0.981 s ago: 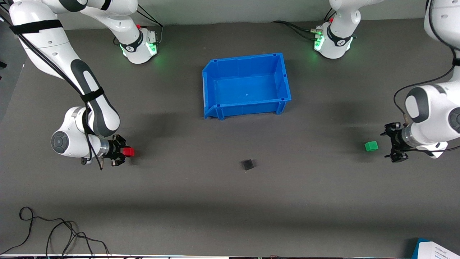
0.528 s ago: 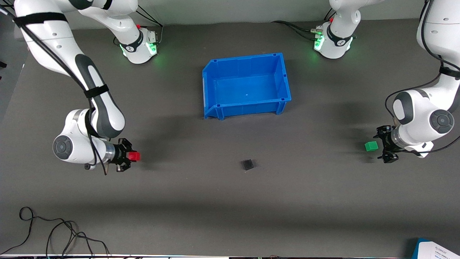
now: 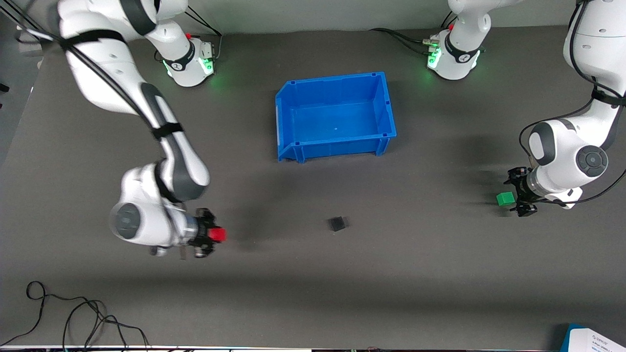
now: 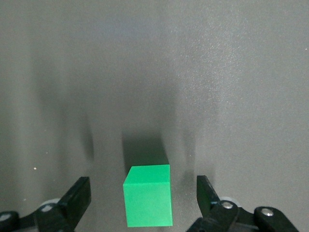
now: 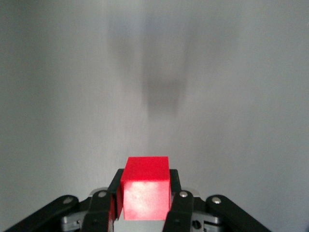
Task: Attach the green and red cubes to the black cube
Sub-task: 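Carry the red cube with the right gripper beside the black cube, then carry the green cube with the left gripper toward the black cube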
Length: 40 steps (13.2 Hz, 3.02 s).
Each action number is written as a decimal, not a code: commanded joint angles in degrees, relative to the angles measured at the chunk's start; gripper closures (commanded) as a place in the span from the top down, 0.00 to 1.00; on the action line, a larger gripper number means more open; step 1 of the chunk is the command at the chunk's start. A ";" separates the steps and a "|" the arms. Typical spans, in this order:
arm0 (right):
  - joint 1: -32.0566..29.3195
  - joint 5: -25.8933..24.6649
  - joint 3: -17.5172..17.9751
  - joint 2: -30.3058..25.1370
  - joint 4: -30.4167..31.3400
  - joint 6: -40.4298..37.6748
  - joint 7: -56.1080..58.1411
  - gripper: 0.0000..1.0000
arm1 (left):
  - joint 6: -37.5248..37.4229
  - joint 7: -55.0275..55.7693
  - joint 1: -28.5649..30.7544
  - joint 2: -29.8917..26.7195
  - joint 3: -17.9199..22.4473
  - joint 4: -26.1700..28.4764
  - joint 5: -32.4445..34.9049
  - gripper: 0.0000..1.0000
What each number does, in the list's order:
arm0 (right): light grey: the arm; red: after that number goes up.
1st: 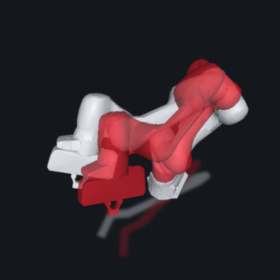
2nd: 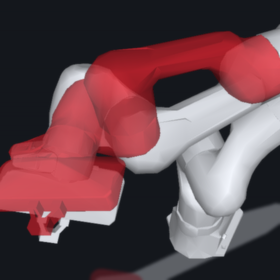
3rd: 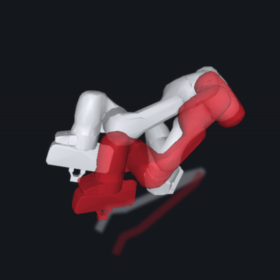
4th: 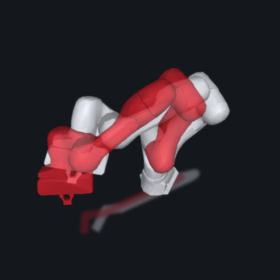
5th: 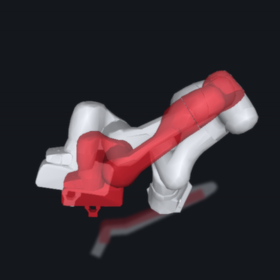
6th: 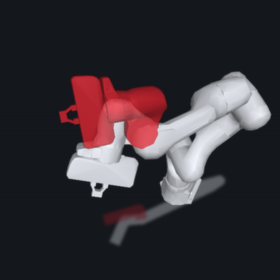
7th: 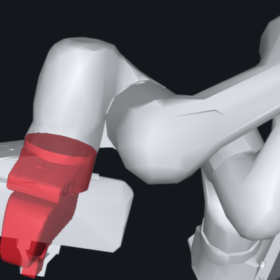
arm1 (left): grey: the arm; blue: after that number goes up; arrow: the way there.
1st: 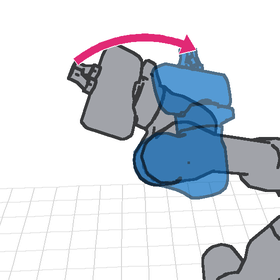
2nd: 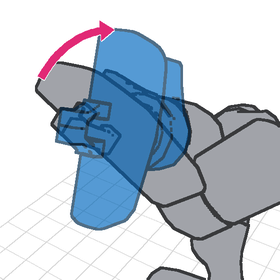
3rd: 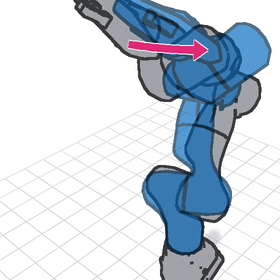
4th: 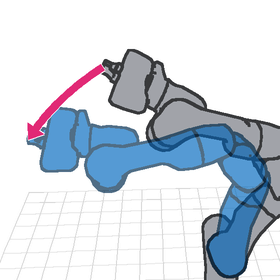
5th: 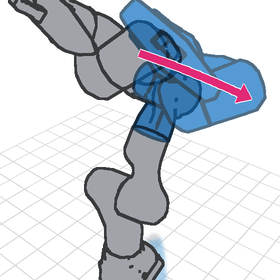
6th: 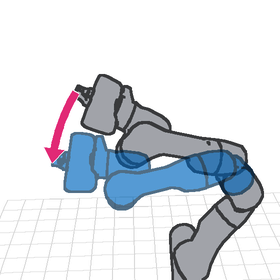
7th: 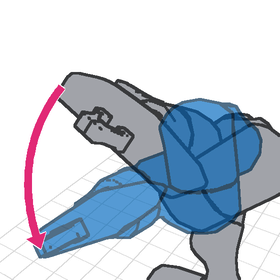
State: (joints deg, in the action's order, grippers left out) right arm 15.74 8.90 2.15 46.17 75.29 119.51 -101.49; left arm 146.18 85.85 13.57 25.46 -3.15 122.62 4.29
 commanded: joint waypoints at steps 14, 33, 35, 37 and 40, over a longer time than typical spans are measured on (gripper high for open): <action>17.31 -0.11 0.67 17.20 -19.13 13.03 -16.37 0.20 | 2.09 2.12 -0.65 0.38 0.51 1.22 2.48 0.23; 19.68 -0.02 1.98 20.10 -20.53 19.27 -19.62 0.20 | -8.81 17.05 -17.42 1.16 -0.28 -14.95 1.34 0.00; 19.68 -0.02 2.25 20.19 -21.24 19.36 -21.11 0.20 | -8.72 18.81 -19.97 1.87 -0.28 -16.44 0.12 0.00; 19.77 -0.02 2.33 20.37 -21.24 19.45 -22.09 0.20 | -8.89 20.05 -23.05 3.53 -0.28 -19.16 -1.73 0.00; 20.30 -0.02 2.42 20.37 -21.33 19.54 -23.14 0.20 | -8.89 24.00 -26.92 6.96 -0.28 -23.90 -2.00 0.00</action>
State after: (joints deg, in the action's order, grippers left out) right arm 35.27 8.83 4.79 65.03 56.32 138.53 -122.27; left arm 138.89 107.01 -10.48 29.16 -4.31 103.74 2.83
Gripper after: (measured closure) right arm 0.608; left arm 0.630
